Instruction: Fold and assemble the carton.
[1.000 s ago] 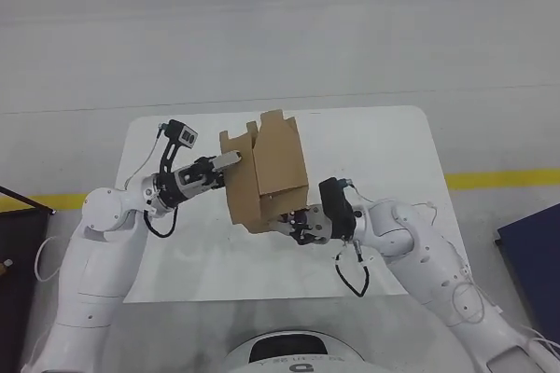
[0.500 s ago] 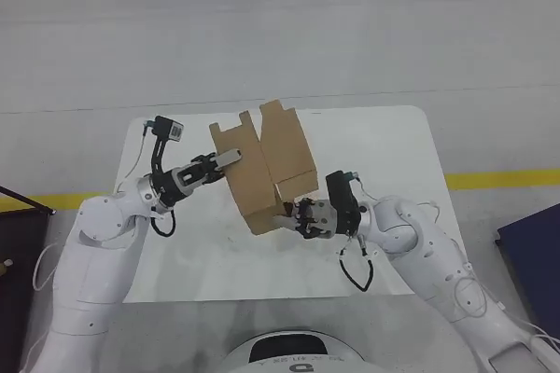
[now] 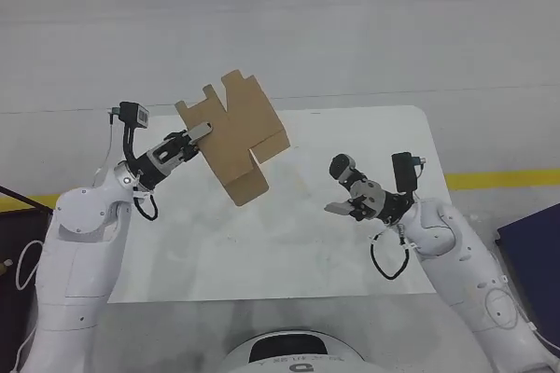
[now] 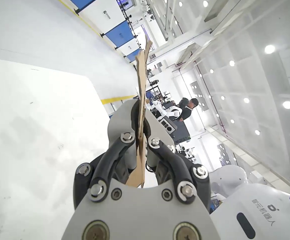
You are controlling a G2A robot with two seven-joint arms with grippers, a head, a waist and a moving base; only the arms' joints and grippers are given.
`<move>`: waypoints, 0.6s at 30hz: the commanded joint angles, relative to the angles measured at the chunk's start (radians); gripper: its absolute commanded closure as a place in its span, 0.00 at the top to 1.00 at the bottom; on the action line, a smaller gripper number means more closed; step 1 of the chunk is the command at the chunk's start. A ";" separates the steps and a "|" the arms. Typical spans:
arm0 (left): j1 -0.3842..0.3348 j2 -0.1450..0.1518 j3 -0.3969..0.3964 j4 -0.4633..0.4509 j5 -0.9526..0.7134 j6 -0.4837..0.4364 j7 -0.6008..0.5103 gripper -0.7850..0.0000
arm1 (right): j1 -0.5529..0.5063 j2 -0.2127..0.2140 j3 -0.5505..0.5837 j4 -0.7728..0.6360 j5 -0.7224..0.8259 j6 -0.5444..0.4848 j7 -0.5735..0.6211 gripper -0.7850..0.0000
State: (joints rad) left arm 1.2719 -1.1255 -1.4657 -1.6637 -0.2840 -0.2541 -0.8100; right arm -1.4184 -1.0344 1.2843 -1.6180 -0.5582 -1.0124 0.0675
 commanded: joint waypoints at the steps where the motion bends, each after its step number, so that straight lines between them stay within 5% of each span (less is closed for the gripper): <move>1: 0.000 0.000 0.000 0.000 0.000 0.000 0.000 0.00 | 0.000 0.000 0.000 0.000 0.000 0.000 0.000 1.00; 4: 0.009 -0.004 0.000 0.004 -0.077 0.045 0.043 0.00 | 0.000 0.000 0.000 0.000 0.000 0.000 0.000 1.00; 13: -0.037 -0.038 -0.055 0.089 -1.004 0.737 0.368 0.00 | 0.000 0.000 0.000 0.000 0.000 0.000 0.000 1.00; 18: -0.059 -0.058 -0.004 0.109 -1.357 0.947 0.620 0.00 | 0.000 0.000 0.000 0.000 0.000 0.000 0.000 1.00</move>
State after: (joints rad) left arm 1.2141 -1.1804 -1.4875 -1.5561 -1.5383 0.6490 -0.2473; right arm -1.4186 -1.0344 1.2844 -1.6180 -0.5584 -1.0123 0.0670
